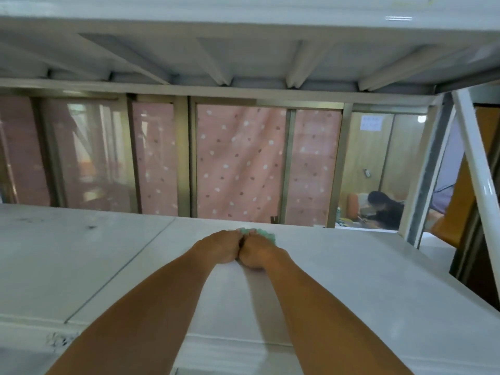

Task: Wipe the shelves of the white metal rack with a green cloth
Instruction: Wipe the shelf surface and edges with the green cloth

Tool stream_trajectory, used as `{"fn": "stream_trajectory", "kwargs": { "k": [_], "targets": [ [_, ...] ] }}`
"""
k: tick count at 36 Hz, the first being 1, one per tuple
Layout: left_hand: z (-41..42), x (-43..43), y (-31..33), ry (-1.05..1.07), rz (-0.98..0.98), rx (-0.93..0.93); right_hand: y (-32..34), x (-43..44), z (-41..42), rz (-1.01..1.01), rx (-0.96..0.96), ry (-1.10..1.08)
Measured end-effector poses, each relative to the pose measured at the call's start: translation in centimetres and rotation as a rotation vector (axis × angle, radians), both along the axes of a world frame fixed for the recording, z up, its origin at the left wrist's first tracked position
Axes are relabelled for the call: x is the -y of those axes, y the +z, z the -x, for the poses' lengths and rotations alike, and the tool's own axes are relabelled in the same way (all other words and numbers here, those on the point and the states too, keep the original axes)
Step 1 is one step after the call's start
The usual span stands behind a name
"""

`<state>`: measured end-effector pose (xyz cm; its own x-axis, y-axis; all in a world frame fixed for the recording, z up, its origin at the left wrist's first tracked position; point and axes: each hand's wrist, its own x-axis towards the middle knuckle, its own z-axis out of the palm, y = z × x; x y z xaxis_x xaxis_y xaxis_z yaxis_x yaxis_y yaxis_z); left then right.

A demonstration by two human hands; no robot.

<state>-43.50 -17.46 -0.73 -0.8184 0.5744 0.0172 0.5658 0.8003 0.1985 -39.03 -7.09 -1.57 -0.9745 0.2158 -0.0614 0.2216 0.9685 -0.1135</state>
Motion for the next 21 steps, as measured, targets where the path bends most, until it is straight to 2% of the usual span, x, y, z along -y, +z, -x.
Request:
{"fn": "stream_trajectory", "kwargs": {
  "k": [11,21],
  "targets": [
    [3.3,7.8,-0.1,0.09,-0.036,0.039,0.2,8.4,4.0,-0.044,0.013,0.001],
    [5.4,14.8,0.2,0.18,0.034,-0.053,0.3,16.3,7.0,-0.025,-0.001,-0.023]
  ]
}}
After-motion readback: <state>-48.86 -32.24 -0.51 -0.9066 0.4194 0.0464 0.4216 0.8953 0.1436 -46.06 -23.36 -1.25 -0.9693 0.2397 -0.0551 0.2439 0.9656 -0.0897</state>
